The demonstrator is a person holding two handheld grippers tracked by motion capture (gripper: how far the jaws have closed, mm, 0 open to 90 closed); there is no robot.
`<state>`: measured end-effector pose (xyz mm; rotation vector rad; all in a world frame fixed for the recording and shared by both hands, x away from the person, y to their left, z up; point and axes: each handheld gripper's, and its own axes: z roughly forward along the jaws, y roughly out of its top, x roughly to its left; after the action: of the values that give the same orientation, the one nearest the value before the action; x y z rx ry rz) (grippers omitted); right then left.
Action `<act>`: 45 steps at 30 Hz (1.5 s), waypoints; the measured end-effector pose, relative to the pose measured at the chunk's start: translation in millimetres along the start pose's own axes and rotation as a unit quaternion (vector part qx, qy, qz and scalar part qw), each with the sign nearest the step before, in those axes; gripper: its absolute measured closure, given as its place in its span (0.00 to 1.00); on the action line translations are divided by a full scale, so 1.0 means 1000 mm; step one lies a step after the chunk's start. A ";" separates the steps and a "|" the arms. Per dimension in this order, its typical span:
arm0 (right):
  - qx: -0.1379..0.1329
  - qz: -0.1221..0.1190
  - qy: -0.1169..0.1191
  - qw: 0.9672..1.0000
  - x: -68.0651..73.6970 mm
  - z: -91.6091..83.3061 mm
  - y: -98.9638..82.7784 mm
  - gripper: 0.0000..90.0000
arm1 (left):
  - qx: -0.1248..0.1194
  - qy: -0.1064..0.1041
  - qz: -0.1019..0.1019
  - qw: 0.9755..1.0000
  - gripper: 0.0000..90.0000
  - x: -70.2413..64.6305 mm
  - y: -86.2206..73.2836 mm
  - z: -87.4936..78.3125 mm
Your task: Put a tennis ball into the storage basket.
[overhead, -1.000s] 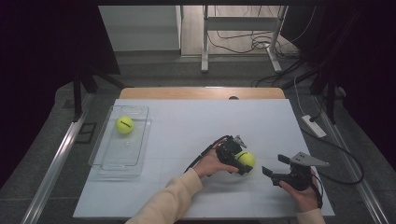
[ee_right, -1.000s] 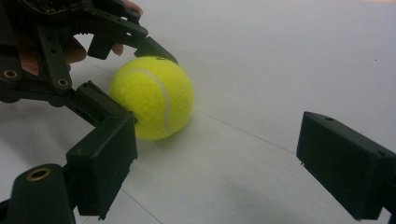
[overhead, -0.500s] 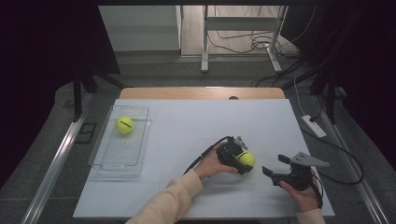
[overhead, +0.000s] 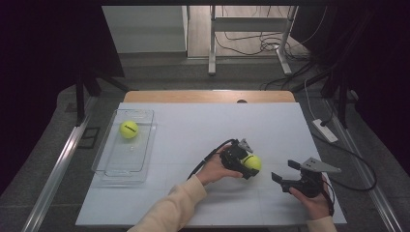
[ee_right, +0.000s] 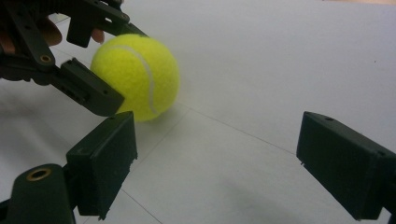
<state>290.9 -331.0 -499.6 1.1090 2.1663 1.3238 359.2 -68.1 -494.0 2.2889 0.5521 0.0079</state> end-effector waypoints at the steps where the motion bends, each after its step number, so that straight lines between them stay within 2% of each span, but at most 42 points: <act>1: 0.000 0.000 0.000 1.000 0.000 0.000 0.000 0.14 | 0.000 0.000 0.000 1.000 0.31 0.000 0.000 0.000; 13: 0.001 -0.002 0.001 1.000 0.001 0.001 0.000 0.14 | -0.023 0.021 -0.014 0.999 0.31 0.005 -0.012 -0.023; 25: 0.002 -0.003 -0.001 1.000 0.001 0.001 0.000 0.14 | -0.041 0.033 -0.026 0.998 0.30 0.009 -0.020 -0.037; 37: 0.003 -0.003 0.000 1.000 0.001 0.001 0.000 0.14 | -0.058 0.043 -0.023 0.997 0.30 0.008 -0.023 -0.049; 45: 0.004 -0.003 -0.001 1.000 0.001 0.002 0.000 0.14 | -0.068 0.057 -0.023 0.996 0.30 0.010 -0.028 -0.063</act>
<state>291.2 -329.3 -500.6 1.1052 2.1739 1.3129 346.9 -3.5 -470.1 2.1515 0.6441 0.1500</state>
